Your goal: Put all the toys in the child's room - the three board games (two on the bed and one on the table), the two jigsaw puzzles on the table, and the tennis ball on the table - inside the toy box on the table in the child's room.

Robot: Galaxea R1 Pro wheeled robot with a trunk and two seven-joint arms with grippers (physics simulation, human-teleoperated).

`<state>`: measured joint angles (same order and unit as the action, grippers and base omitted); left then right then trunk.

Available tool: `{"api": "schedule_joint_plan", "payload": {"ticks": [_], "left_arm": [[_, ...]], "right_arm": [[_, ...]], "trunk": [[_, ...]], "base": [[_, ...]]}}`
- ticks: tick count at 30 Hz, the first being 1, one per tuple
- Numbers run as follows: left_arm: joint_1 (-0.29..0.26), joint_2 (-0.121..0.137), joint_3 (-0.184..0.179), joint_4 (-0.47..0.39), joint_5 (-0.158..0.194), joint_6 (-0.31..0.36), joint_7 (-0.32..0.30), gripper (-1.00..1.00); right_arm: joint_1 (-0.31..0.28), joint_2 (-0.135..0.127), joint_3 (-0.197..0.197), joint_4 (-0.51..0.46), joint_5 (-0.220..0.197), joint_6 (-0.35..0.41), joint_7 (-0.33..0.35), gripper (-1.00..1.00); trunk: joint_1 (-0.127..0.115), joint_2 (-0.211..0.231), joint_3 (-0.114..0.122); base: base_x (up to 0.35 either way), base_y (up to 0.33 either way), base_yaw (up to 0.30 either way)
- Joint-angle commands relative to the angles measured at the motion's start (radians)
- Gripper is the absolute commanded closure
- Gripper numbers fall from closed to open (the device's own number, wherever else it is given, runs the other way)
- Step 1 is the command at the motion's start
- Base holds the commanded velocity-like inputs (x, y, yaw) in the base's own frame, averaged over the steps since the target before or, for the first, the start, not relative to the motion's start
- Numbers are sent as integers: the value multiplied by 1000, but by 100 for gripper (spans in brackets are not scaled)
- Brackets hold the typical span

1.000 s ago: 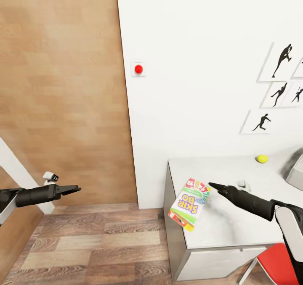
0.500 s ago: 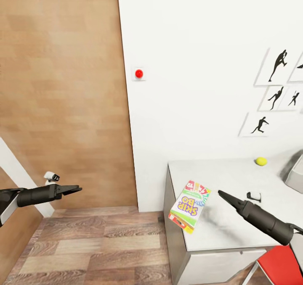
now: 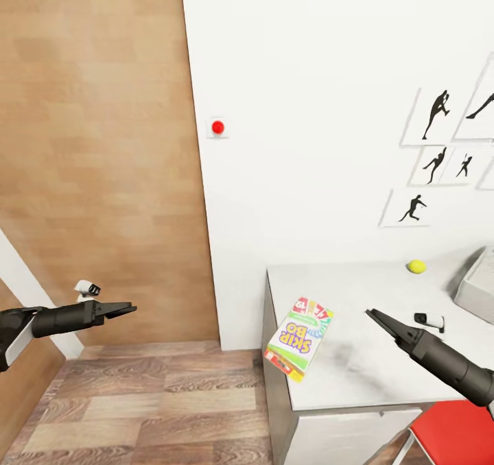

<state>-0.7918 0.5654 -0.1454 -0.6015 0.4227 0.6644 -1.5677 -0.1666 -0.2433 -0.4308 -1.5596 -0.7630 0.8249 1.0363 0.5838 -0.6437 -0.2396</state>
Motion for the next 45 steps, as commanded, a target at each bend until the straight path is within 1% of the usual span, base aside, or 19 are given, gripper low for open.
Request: {"api": "schedule_joint_plan", "payload": {"ticks": [1,7,12,16,22,30,38,45], "left_arm": [[-1,1,-6,0,5,11,-3,-100],[-1,-1,-7,0,5,12,-3,-100],[-1,-16,-9,0,4,12,-3,-100],[-1,-31,-9,0,4,12,23,-100],[-1,-42,-5,0,5,12,46,-100],[-1,-42,-2,0,5,12,47,-100],[-1,-42,-1,0,5,12,46,-100],[-1,-41,-1,0,5,11,46,-100]], "right_arm": [[-1,0,-1,0,-3,5,4,-100],[-1,0,-2,1,-2,4,15,-100],[-1,1,0,1,1,2,18,-100],[-1,1,2,1,5,2,19,-100],[-1,1,4,0,8,2,14,-100],[-1,5,7,-2,8,2,14,-100],[-1,7,8,-2,8,2,15,-100],[-1,7,8,-2,8,2,17,-100]], "trunk": [[0,-1,0],[0,-1,10],[0,-1,18],[0,-1,22],[0,-1,23],[0,-1,24],[0,-1,24],[0,-1,31]], "base": [[29,-251,0],[26,-131,0],[14,-232,0],[65,-172,0],[49,-134,0],[3,-166,0],[0,-257,-5],[0,-66,-136]]}}
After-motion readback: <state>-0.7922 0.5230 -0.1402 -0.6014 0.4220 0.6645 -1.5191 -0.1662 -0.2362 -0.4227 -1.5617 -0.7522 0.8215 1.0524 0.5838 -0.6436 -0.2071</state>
